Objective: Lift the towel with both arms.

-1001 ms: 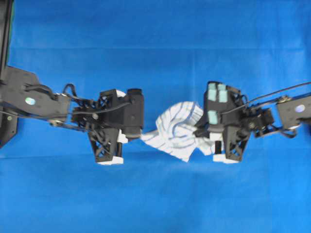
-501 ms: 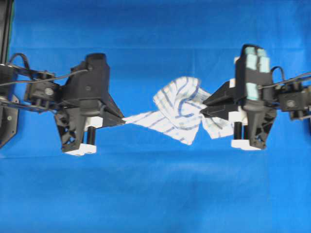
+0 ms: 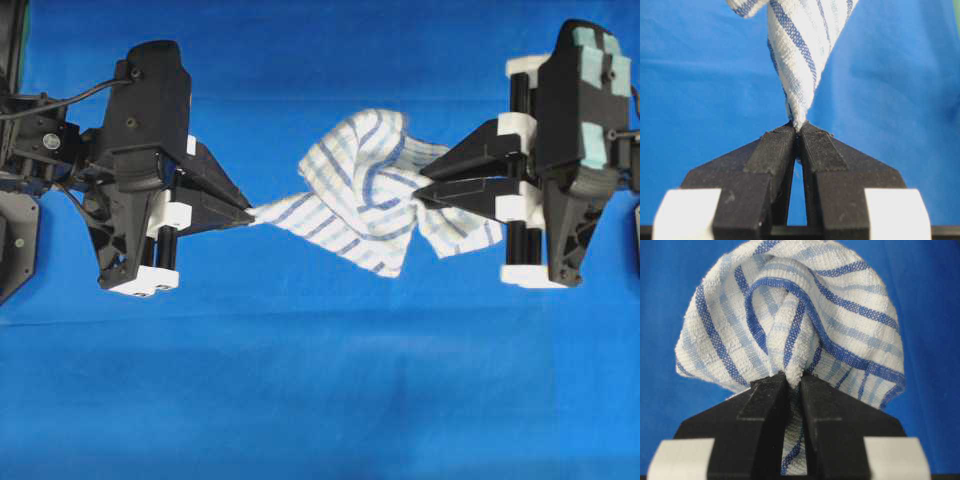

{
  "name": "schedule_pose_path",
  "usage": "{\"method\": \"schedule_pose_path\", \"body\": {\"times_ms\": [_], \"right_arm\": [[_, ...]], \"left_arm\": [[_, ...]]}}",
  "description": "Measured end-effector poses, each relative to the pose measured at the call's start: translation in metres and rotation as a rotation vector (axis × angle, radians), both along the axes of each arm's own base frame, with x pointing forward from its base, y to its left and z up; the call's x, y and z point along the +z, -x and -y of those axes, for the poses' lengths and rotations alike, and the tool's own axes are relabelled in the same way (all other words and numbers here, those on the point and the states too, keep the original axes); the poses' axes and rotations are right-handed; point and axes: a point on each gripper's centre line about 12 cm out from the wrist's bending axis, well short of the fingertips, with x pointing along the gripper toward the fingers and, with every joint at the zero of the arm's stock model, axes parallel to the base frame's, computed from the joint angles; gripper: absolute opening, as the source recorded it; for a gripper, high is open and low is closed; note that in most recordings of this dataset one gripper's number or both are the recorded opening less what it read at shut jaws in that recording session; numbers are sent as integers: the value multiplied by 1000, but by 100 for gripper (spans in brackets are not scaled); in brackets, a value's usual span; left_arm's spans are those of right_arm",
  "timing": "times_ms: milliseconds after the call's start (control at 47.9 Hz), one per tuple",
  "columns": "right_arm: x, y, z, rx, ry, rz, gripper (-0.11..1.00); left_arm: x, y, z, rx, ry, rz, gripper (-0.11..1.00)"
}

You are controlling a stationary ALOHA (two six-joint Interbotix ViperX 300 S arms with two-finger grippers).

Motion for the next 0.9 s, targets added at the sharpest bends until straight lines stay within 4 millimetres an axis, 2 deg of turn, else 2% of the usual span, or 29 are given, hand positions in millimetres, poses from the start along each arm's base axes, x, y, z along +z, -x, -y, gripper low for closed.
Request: {"method": "schedule_pose_path", "body": {"times_ms": [459,501,563,647,688,730,793,834,897], "right_arm": [[0,0,-1,0,-4,0,14],[0,0,-1,-1,-5,0,19],[0,0,0,-3,-4,-1,37],[0,0,0,0,-1,0,60],[0,0,0,1,0,0,67],[0,0,0,-1,2,1,70],[0,0,0,-2,3,1,68],[0,0,0,-1,5,0,68],[0,0,1,-2,8,-1,69]], "left_arm": [[3,-1,3,-54,-70,18,4],[3,-1,3,-57,-76,21,10],[4,-1,3,-59,-78,29,23],[7,0,2,-56,-78,41,49],[8,0,3,-59,-79,49,62],[10,2,2,-60,-81,57,74],[14,4,2,-59,-80,69,88],[15,6,2,-60,-81,76,92],[15,9,2,-58,-79,82,92]]}}
